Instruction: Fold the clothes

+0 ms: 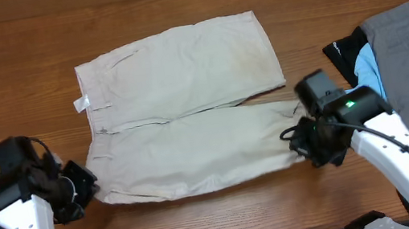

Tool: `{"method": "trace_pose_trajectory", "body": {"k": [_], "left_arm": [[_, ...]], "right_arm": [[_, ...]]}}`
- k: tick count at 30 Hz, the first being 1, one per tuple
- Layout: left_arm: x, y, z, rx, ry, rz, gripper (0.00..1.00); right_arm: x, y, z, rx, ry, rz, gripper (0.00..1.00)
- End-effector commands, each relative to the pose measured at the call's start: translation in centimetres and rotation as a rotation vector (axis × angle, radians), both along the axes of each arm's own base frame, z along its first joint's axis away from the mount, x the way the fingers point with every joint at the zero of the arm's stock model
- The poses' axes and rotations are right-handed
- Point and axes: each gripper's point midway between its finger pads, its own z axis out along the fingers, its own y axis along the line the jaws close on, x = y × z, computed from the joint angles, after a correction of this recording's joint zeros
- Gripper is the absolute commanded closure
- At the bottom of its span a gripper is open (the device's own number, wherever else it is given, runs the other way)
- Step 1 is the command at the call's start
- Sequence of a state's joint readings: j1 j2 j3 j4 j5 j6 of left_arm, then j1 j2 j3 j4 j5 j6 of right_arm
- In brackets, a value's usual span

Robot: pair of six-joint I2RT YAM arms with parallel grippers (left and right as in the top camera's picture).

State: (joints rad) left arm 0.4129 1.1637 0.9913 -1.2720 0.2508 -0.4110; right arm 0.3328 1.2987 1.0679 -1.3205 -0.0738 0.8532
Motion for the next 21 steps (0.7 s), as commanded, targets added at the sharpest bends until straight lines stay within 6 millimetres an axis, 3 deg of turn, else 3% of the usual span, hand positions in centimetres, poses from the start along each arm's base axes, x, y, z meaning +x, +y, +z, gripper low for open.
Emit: {"method": "trace_pose_trajectory", "body": {"k": [1,6,10,21], "left_arm": [[0.9,0.6,4.3,0.066,-0.107,-0.017,0.96],[1.5,0.9,6.4,0.086,-0.153,-0.016,0.96],[2.6,1.2,7.7,0.104,-0.215,-0.013,0.96],[7.4,3.1,10.9,0.145,-0.433,0.090,0.96]], "right_arm": [[2.8,-0.2,5.4,0.020,-0.161,0.035,0.96],[5.6,-0.9,10.1,0.033,-0.284,0.048,0.96],[7.7,-0.6,11.5,0.036,-0.319,0.052,0.96],[14.4,1.0,8.4,0.030,-0.349,0.104,0.96]]}}
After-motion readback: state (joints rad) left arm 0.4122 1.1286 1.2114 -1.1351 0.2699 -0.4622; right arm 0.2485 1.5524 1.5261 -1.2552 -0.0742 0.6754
